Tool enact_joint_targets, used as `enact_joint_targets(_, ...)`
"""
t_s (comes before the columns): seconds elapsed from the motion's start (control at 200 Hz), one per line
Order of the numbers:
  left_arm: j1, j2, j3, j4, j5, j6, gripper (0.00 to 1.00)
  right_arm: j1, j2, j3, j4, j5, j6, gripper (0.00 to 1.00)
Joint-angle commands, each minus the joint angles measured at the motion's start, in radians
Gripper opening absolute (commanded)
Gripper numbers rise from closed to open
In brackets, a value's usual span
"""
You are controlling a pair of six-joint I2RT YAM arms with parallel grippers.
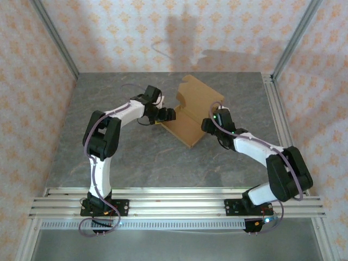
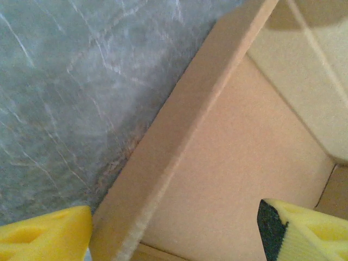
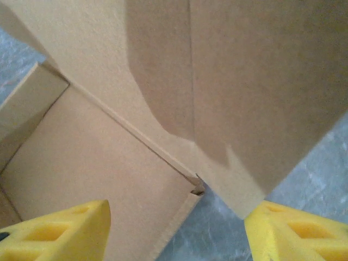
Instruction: Fold the paper box
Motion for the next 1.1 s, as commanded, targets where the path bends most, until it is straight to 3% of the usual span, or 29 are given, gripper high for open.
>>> enact_joint_targets(0.0, -0.035, -0.061, -0.065, 0.103, 0.023, -0.055, 0.8, -0.033, 0.05, 0.078, 0.027, -0.035, -0.053, 0.66)
enact_joint_targets(0.315, -0.11, -0.179, -0.226, 0.259, -0.018, -0.185, 0.81, -0.09, 0.232, 0.272, 0.058, -0.148, -0.125, 0.65)
enact_joint_targets(0.405, -0.116, -0.209, -0.231, 0.223, -0.075, -0.17, 0.85, -0.112, 0.233, 0.289, 0.056, -0.187, -0.154, 0.67)
enact_joint_targets(0.601, -0.115, -0.31, -0.204, 0.069, -0.285, 0.006, 1.0, -0.16, 0.11, 0.234, 0.013, -0.2, -0.279, 0.77)
enact_joint_targets(0.796, -0.109, -0.363, -0.139, 0.004, -0.381, 0.217, 1.0, -0.242, 0.024, 0.239, -0.063, -0.346, -0.385, 0.83)
enact_joint_targets(0.926, -0.077, -0.334, -0.064, -0.047, -0.338, 0.297, 1.0, -0.288, 0.07, 0.362, -0.203, -0.495, -0.514, 0.82)
enact_joint_targets(1.096, -0.026, -0.323, -0.026, -0.063, -0.218, 0.313, 1.0, -0.349, 0.172, 0.557, -0.413, -0.591, -0.691, 0.79)
